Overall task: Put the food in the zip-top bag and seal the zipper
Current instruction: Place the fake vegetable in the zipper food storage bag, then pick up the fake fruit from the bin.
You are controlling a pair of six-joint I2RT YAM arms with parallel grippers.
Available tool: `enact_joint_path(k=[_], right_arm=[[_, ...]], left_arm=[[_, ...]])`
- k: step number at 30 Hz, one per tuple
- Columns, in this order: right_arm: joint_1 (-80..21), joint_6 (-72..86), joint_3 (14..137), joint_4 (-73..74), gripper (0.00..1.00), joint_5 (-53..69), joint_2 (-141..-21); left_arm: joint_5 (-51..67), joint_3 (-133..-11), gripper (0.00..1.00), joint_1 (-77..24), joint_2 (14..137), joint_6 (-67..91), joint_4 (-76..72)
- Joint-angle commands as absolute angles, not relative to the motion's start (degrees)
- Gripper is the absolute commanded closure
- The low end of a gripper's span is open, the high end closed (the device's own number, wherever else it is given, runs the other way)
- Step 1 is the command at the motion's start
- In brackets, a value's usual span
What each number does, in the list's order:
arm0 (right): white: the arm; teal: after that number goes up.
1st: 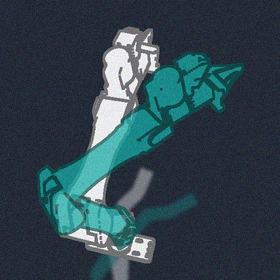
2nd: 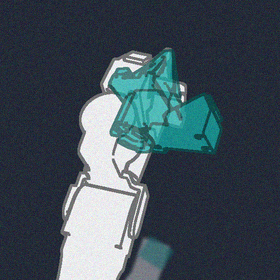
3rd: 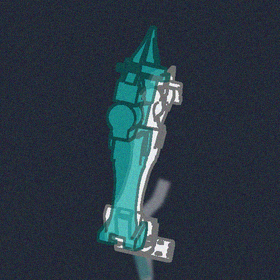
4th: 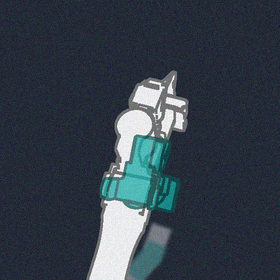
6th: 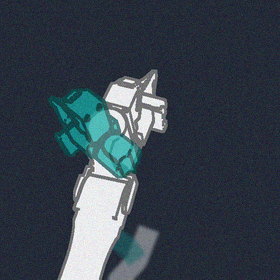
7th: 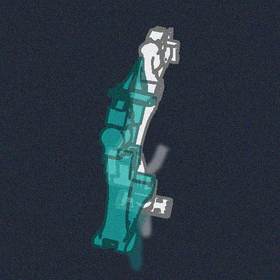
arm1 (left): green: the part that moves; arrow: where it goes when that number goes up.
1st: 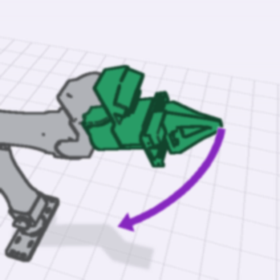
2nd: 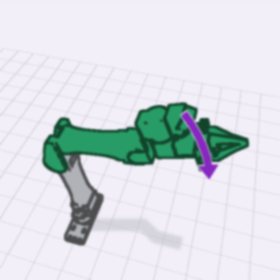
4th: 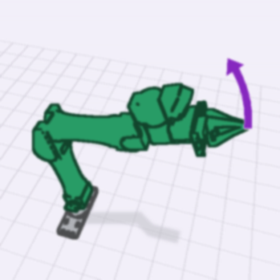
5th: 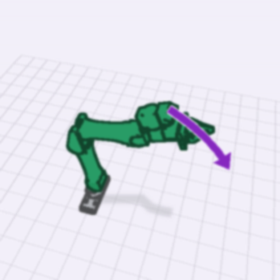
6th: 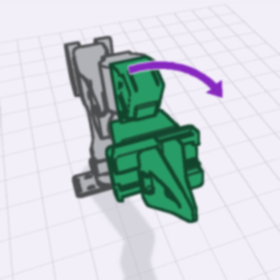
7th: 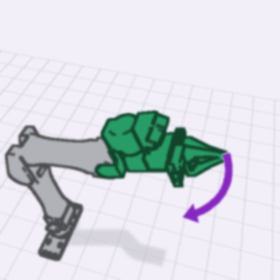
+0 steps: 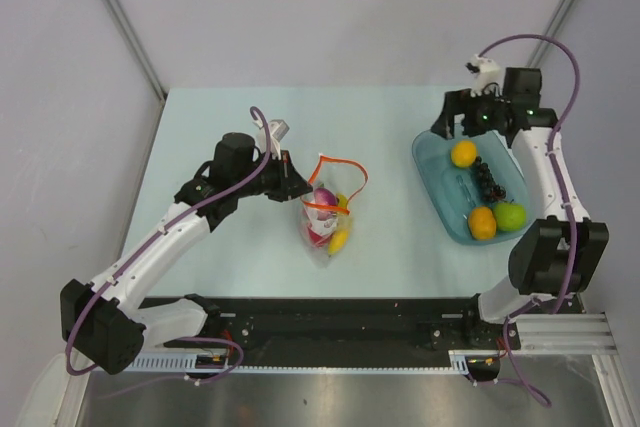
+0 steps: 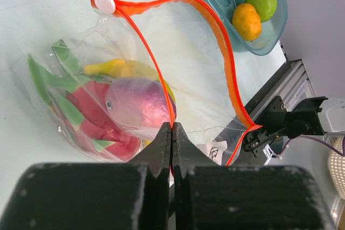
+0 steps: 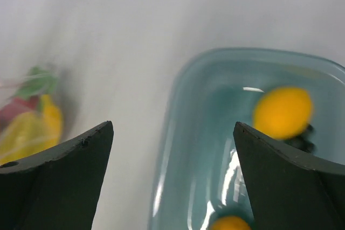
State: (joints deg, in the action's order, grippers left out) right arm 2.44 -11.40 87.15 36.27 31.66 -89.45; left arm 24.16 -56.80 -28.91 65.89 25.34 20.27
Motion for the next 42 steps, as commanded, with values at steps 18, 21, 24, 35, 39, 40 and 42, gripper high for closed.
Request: enact_joint_path(k=[18,21,24,35,39,40,42], right_arm=[[7.74,-16.35,86.92,23.03,0.05,12.48,-114.34],[6.77,-16.35,87.10,21.89,0.06,11.95,-116.01],[6.50,-16.44,87.80,22.14,0.13,12.30,-117.24],[4.67,-16.00,88.68,31.45,0.53,25.11,-102.85],[-5.41,-13.81,90.70,36.21,0.57,34.79,-91.09],[-7.71,-12.32,90.88,36.12,0.57,37.33,-89.23],[-11.67,-10.82,90.62,35.25,0.55,38.67,-85.89]], left_arm=[[24.17,-58.89,0.99,-29.00,66.27,23.56,18.72],[24.00,-58.97,0.99,-29.00,66.27,23.20,19.07],[23.99,-58.80,0.99,-29.00,66.01,23.03,19.25],[24.26,-58.27,0.99,-29.09,65.04,23.20,19.16],[24.35,-58.27,0.99,-29.09,65.04,23.12,18.90],[24.35,-58.27,0.99,-29.00,65.04,23.20,18.81],[24.17,-58.27,0.99,-29.09,65.21,23.47,18.63]])
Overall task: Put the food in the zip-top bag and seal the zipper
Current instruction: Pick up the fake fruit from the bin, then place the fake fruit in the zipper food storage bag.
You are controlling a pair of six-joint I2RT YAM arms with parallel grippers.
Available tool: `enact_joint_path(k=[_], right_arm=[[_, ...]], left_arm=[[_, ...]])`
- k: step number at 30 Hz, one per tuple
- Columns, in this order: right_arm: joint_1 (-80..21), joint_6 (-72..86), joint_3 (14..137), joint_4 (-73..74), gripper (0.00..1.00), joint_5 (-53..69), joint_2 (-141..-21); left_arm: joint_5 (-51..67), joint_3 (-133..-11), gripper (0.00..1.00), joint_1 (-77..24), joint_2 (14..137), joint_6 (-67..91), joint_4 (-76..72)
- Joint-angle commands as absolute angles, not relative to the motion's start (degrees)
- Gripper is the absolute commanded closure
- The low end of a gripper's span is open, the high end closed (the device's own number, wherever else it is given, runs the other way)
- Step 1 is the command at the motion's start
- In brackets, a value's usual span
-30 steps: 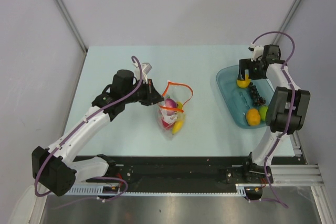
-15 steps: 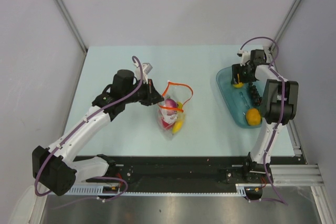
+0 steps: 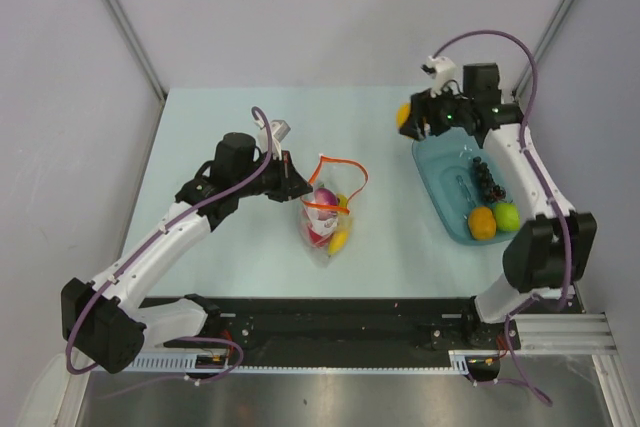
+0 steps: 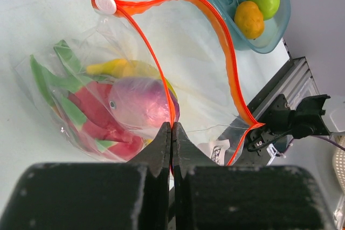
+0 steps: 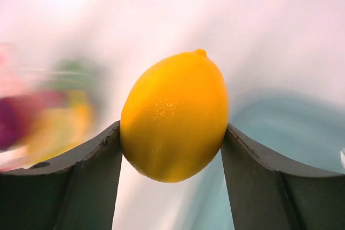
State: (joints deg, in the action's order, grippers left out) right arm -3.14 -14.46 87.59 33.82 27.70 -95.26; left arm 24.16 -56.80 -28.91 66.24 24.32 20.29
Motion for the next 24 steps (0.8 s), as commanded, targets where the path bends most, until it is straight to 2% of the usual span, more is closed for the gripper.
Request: enact_joint_path(k=[1,8,13,16,17,18,20,24], right_arm=[[-16.13,-9.77,90.62,35.07,0.55,38.58,-85.17],[-30.30,-8.08,88.07,33.49,0.55,36.48,-85.43],[-34.62,-11.16,85.61,35.06,0.55,33.75,-88.15],[-36.47,-12.56,84.73,36.12,0.44,33.14,-88.85],[-37.00,-13.09,84.73,36.56,0.36,32.96,-89.03],[-37.70,-14.14,85.07,37.17,0.22,32.70,-89.03],[-37.88,-14.94,86.74,39.46,0.07,32.70,-89.03],[-32.29,-14.16,89.73,41.04,0.00,35.05,-87.63]], left_arm=[[24.17,-58.18,0.99,-29.09,65.13,23.73,18.37],[23.64,-58.18,0.99,-29.09,63.90,23.56,17.84],[23.29,-58.97,0.99,-29.00,63.81,23.12,18.72],[23.47,-58.62,0.99,-29.00,63.37,22.94,18.63],[23.29,-58.62,0.99,-29.09,63.54,22.94,18.63],[23.29,-58.62,0.99,-29.00,63.46,22.77,18.81],[23.38,-58.80,0.99,-29.09,63.54,22.59,19.07],[23.29,-58.89,0.99,-29.00,63.11,21.89,19.42]])
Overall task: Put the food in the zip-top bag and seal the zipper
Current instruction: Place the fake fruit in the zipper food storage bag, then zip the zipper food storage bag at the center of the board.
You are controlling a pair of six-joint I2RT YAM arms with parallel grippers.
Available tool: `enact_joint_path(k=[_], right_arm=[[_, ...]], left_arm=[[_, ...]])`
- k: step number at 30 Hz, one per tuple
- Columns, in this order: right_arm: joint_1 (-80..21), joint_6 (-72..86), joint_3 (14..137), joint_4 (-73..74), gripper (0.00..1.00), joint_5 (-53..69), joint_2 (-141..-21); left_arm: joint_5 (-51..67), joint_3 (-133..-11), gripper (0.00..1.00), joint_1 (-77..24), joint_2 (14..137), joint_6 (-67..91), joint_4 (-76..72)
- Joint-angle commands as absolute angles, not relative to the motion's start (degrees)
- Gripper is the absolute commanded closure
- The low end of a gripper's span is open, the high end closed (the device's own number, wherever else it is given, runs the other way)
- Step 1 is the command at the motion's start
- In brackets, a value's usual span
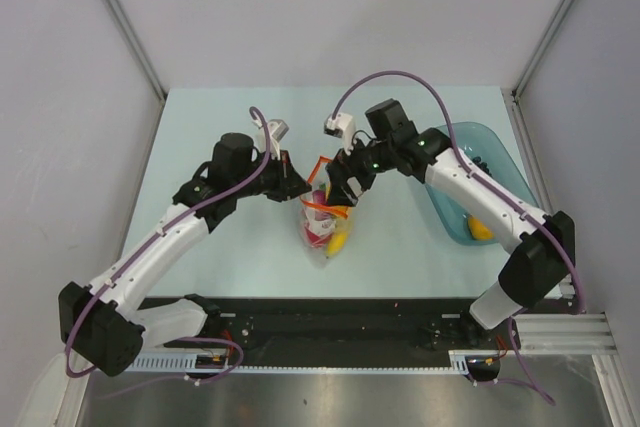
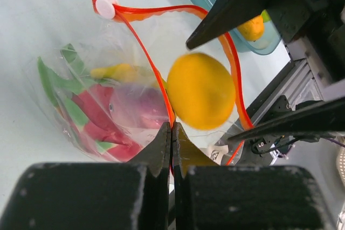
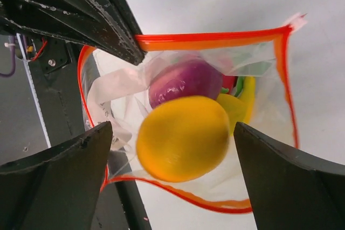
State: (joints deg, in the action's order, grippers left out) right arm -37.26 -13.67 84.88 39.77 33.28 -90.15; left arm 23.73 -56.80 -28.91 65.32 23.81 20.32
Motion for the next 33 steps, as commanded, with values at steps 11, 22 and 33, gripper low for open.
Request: enact_joint_path(k=[11,22,33], right_arm=[[-22.85,-13.27,92.90,47.46,0.29,36.99,-92.54],[-26.11,-13.80,90.79,52.28,0.68,41.91,-98.43],[-25.91,27.71,72.30,15.96,1.00,62.68,-74.60]], left_arm=[[23.38,-58.80,0.99,-29.09,63.02,21.27,19.42],[22.85,-59.68,0.99,-29.09,63.02,20.30,20.83],[25.93,-79.42,1.00,-32.25,73.11,11.35,34.00]])
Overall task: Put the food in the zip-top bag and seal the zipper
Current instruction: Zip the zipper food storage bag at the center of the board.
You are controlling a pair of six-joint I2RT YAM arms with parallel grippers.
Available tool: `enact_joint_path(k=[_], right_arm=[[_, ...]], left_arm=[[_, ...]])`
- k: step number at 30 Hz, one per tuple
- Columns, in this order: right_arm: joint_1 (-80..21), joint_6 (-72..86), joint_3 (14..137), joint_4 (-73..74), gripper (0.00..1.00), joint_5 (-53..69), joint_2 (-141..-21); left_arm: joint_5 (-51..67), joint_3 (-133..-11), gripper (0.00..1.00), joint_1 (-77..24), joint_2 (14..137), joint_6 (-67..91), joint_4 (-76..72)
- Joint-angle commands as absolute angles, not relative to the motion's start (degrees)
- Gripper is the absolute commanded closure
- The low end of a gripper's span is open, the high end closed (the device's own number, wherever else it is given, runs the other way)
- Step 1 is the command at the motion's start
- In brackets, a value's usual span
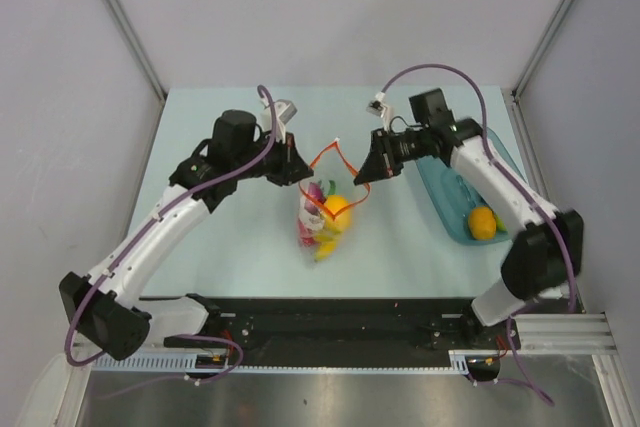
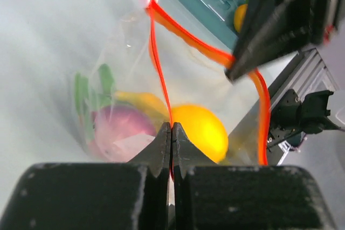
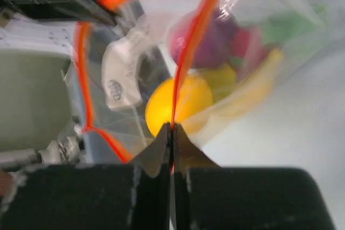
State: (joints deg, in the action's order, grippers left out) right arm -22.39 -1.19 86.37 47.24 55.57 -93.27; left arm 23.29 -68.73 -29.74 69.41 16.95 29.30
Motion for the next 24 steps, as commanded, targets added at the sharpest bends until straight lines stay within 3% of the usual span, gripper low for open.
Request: enact_joint_path(k=[1,4,13,19,24], right_arm=[[-27.75,32.73,69.03,12.17,1.00,58.84,-71.92],[-33.74,31.03,65.13,12.73,1.00,50.75,-69.61],[-35.94,39.11,59.94,6.59,1.00,34.30,-68.56],[-36.91,36.93,57.31,7.20,1.00,33.05,-66.63],[-36.91,32.53,54.67,9.23,1.00,33.22,-59.60]], left_arm=[[26.01,-80.67,1.00,-32.86,74.00,9.08,36.71],[28.72,-81.83,0.97,-34.01,76.72,7.21,39.19],[36.29,-75.68,0.85,-36.12,75.24,9.76,32.70],[35.78,-72.51,0.78,-37.36,75.50,9.93,32.17],[29.30,-67.42,0.62,-36.30,70.50,8.89,24.81]])
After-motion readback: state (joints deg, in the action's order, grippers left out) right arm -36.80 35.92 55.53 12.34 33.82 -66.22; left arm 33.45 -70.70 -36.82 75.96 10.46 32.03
